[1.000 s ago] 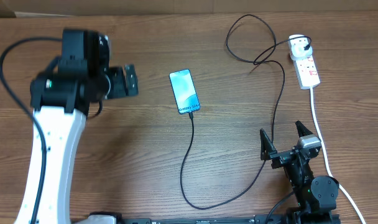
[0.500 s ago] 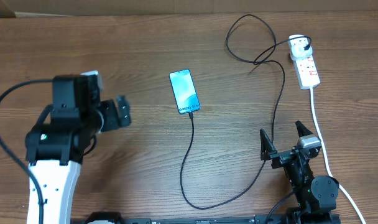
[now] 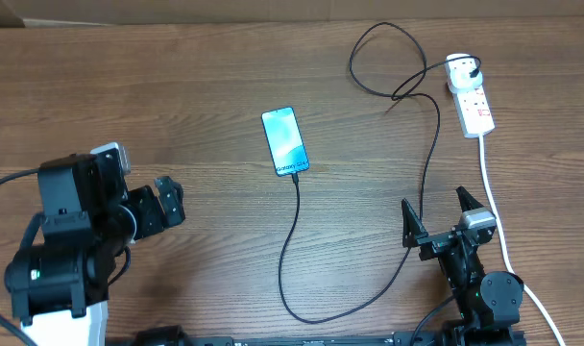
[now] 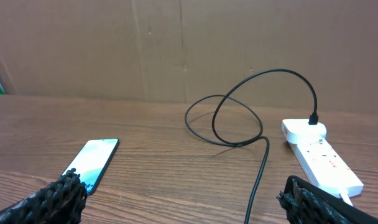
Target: Plug charger to phone and switch on socket
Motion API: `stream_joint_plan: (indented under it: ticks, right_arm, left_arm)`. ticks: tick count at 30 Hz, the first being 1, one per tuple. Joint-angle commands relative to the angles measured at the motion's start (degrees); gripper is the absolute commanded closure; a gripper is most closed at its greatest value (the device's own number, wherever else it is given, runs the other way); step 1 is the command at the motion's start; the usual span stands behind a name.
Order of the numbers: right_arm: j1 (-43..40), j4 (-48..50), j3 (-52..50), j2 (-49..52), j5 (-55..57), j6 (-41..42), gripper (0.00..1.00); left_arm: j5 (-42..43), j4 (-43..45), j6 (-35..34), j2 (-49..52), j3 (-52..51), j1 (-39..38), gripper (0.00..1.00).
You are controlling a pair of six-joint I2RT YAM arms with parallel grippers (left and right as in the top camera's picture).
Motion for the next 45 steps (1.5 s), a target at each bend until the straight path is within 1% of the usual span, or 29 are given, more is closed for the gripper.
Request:
stream_joint_plan:
  ticks: [1,4,6,11,17,21,27,31,37,39,45]
  right_arm:
    - [0.33,0.33,-0.57,-0.68,-0.39,0.15,0.00]
    - [0.33,0.33,-0.57,-0.68,-0.39,0.15,0.00]
    - [0.33,0.33,-0.57,-0.68,-0.39,0.15,0.00]
    - [0.33,0.33,-0.57,-0.68,-0.39,0.15,0.00]
    - [0.33,0.35,-0.57,-0.68,-0.39,0.15,0.00]
    - [0.33,0.33,-0.57,-0.68,-0.39,0.15,0.00]
    - [0.33,0.33,-0.57,-0.68,-0.39,0.15,0.00]
    - [0.33,0.33,-0.57,-0.68,-0.39,0.15,0.00]
    - [0.33,0.33,-0.57,-0.68,-0.39,0.15,0.00]
    - [0.33,0.33,-0.57,-0.68,-0.39,0.15,0.00]
    - [0.33,0.33,-0.57,-0.68,-0.39,0.15,0.00]
  left_arm:
    - [3.96,-0.20,4.72,-0.31,-0.22,0.20,0.00]
    - [6.71,-0.31,11.80,0.81,-0.22,0.20,0.00]
    - [8.76,-0.37,14.99,1.57,-0.24,0.20,0.00]
    - [11.85,0.50,14.84,1.42,-1.01,0.24,0.00]
    - [12.17,3.91,14.93,-1.84,-5.05,0.22,0.00]
    - [12.26,9.40,14.91,-5.40,-10.27,0.22,0.00]
    - [15.19,21.27,14.78,-12.81,-19.89,0.22,0.00]
    - [15.19,24.61,13.57,-17.49,-25.03,0.20,0.01]
    - [15.37,25.59,10.73,-25.27,-30.23,0.20,0.00]
    - [16.33,25.59,10.80,-27.54,-31.39,0.22,0.00]
    - [16.46,25.62,11.06,-28.79,-32.26,0.22,0.00]
